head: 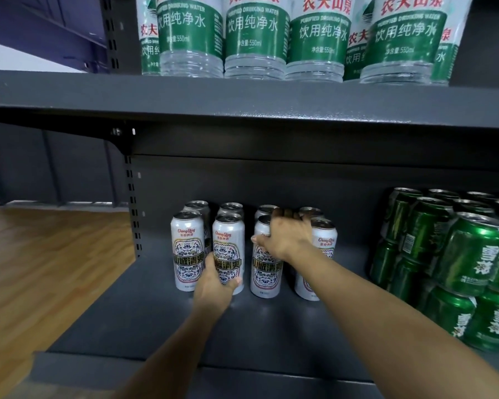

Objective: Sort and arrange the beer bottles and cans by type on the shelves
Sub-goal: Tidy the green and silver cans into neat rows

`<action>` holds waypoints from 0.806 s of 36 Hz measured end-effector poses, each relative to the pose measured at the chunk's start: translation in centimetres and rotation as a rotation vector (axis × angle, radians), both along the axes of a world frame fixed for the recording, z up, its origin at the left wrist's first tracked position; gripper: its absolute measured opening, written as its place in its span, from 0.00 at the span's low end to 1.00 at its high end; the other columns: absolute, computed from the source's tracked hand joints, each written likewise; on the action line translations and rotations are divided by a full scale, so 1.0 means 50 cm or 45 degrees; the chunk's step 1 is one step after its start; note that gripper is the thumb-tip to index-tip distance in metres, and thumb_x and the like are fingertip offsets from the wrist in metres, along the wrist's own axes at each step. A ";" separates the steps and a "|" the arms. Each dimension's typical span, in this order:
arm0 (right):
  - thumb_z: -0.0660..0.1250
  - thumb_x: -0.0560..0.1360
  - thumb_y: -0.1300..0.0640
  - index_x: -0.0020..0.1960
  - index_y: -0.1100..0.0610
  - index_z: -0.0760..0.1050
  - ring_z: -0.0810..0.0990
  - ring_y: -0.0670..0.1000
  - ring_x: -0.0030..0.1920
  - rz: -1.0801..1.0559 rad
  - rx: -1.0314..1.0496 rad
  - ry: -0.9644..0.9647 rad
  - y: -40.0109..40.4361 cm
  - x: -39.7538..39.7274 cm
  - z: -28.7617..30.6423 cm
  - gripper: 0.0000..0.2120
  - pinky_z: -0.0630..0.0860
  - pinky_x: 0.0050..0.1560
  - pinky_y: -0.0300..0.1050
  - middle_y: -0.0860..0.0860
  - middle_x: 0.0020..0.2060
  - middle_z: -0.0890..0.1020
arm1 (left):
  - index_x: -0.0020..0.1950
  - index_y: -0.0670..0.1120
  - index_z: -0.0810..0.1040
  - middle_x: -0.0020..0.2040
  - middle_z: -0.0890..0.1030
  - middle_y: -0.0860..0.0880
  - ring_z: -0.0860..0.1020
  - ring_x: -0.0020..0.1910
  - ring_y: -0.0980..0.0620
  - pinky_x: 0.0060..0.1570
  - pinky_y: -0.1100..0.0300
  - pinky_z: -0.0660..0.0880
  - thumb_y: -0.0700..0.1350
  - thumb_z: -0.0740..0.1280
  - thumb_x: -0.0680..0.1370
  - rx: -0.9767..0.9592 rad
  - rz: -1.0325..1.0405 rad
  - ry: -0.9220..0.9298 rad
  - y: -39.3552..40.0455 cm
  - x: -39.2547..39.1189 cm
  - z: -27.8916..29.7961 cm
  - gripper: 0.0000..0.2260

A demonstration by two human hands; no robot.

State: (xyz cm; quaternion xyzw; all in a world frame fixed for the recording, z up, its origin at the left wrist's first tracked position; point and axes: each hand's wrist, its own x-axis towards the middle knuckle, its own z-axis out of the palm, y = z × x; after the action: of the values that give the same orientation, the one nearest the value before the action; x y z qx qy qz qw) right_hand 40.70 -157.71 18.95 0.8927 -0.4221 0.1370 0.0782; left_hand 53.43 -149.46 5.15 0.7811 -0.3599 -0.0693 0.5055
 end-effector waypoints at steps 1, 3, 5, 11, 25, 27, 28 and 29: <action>0.60 0.76 0.35 0.66 0.58 0.68 0.70 0.56 0.67 -0.002 0.003 -0.001 0.002 0.002 -0.001 0.30 0.59 0.69 0.52 0.55 0.64 0.75 | 0.75 0.47 0.59 0.67 0.75 0.46 0.73 0.66 0.44 0.66 0.48 0.69 0.46 0.74 0.73 -0.002 -0.001 -0.006 0.000 0.000 -0.001 0.35; 0.60 0.76 0.35 0.66 0.57 0.68 0.70 0.56 0.66 -0.014 0.005 -0.006 0.003 0.005 -0.001 0.30 0.59 0.68 0.52 0.55 0.63 0.75 | 0.76 0.46 0.58 0.68 0.74 0.46 0.72 0.67 0.44 0.66 0.49 0.68 0.46 0.74 0.73 -0.005 -0.008 -0.012 -0.001 0.000 -0.001 0.36; 0.60 0.75 0.34 0.67 0.57 0.68 0.70 0.56 0.67 -0.025 0.005 0.002 0.004 0.005 0.002 0.31 0.59 0.68 0.52 0.55 0.64 0.75 | 0.77 0.46 0.57 0.69 0.73 0.46 0.71 0.68 0.44 0.67 0.49 0.68 0.46 0.73 0.73 0.000 -0.006 -0.007 -0.002 0.001 -0.002 0.37; 0.62 0.74 0.34 0.69 0.57 0.66 0.68 0.56 0.69 -0.017 -0.011 0.003 0.004 0.005 0.005 0.33 0.59 0.69 0.53 0.55 0.67 0.72 | 0.76 0.48 0.57 0.68 0.74 0.47 0.73 0.66 0.44 0.66 0.47 0.69 0.48 0.74 0.73 -0.006 -0.002 -0.023 -0.004 0.005 -0.010 0.37; 0.52 0.77 0.32 0.73 0.55 0.61 0.65 0.57 0.69 0.013 -0.128 -0.076 0.015 -0.017 -0.006 0.35 0.58 0.67 0.54 0.54 0.69 0.70 | 0.74 0.45 0.60 0.67 0.75 0.44 0.73 0.65 0.42 0.63 0.48 0.71 0.46 0.74 0.73 0.030 0.024 -0.059 -0.001 -0.006 -0.004 0.34; 0.52 0.78 0.34 0.74 0.55 0.60 0.64 0.57 0.69 0.025 -0.163 -0.171 0.020 -0.035 -0.016 0.33 0.57 0.66 0.54 0.54 0.69 0.69 | 0.72 0.43 0.63 0.66 0.75 0.43 0.74 0.64 0.42 0.62 0.48 0.71 0.45 0.74 0.72 0.029 0.054 -0.060 0.002 -0.014 -0.005 0.33; 0.52 0.78 0.35 0.74 0.55 0.60 0.64 0.57 0.69 0.033 -0.172 -0.218 0.023 -0.047 -0.020 0.32 0.57 0.66 0.54 0.54 0.68 0.69 | 0.72 0.42 0.63 0.66 0.75 0.43 0.73 0.64 0.42 0.63 0.47 0.71 0.45 0.75 0.72 0.035 0.069 -0.057 0.005 -0.019 -0.006 0.33; 0.52 0.79 0.36 0.74 0.55 0.60 0.64 0.57 0.68 0.034 -0.192 -0.259 0.022 -0.058 -0.028 0.31 0.57 0.65 0.54 0.54 0.68 0.69 | 0.72 0.41 0.63 0.66 0.74 0.42 0.73 0.65 0.41 0.63 0.46 0.71 0.45 0.75 0.72 0.028 0.083 -0.060 0.004 -0.020 -0.011 0.34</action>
State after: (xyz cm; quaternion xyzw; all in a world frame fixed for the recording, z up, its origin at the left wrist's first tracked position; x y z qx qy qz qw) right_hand 37.78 -156.62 17.55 0.8714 -0.4043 0.2591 0.1002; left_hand 52.45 -149.26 4.59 0.7993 -0.3453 -0.0383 0.4903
